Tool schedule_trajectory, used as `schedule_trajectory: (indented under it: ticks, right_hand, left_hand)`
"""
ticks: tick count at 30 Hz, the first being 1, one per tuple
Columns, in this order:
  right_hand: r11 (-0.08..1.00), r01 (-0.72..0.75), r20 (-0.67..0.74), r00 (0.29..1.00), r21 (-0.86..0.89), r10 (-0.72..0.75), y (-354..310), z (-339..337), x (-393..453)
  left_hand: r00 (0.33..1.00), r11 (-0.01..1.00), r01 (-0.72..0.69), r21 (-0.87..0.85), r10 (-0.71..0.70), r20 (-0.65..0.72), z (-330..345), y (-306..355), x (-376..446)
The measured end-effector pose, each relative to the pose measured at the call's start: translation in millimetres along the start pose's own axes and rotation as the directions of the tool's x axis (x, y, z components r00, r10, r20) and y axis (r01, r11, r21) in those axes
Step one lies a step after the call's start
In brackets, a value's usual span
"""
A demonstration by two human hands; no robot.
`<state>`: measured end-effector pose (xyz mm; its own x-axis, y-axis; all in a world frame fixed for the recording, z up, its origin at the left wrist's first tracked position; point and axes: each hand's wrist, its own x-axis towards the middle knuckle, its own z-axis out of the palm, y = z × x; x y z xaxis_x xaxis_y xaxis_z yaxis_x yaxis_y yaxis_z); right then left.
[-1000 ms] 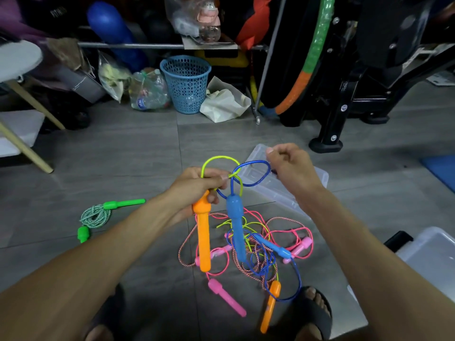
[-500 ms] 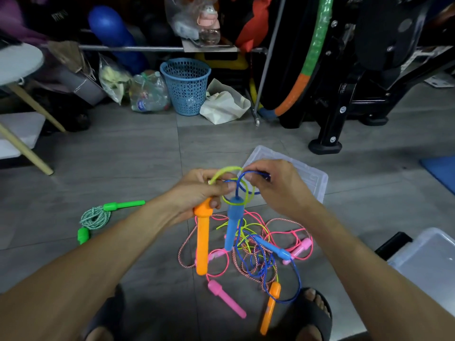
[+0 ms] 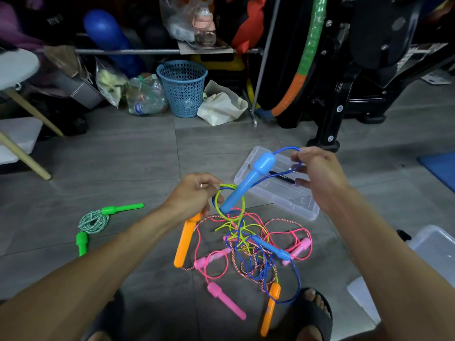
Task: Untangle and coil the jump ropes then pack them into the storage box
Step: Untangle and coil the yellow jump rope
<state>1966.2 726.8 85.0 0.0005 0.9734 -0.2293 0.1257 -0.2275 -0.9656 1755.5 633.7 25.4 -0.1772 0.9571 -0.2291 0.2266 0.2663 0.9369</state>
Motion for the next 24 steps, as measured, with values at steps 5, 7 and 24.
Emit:
schedule_trajectory:
  ticks: [5, 7, 24]
  right_hand:
    - [0.846, -0.138, -0.198, 0.941, 0.515, 0.275, 5.5, -17.1, 16.4]
    - [0.933, -0.166, -0.221, 0.944, 0.318, 0.243, 13.5, -20.0, 23.1]
    - [0.895, 0.241, 0.714, 0.691, -0.376, 0.114, 55.9, 63.2, -0.8]
  left_hand:
    - [0.996, 0.987, -0.048, 0.155, 0.06, -0.071, -16.2, 1.1, 3.5]
    - [0.993, 0.985, -0.054, 0.165, 0.07, -0.092, -25.8, -0.8, 4.8]
    - [0.998, 0.944, -0.065, -0.324, 0.068, -0.002, -57.7, 17.1, -8.3]
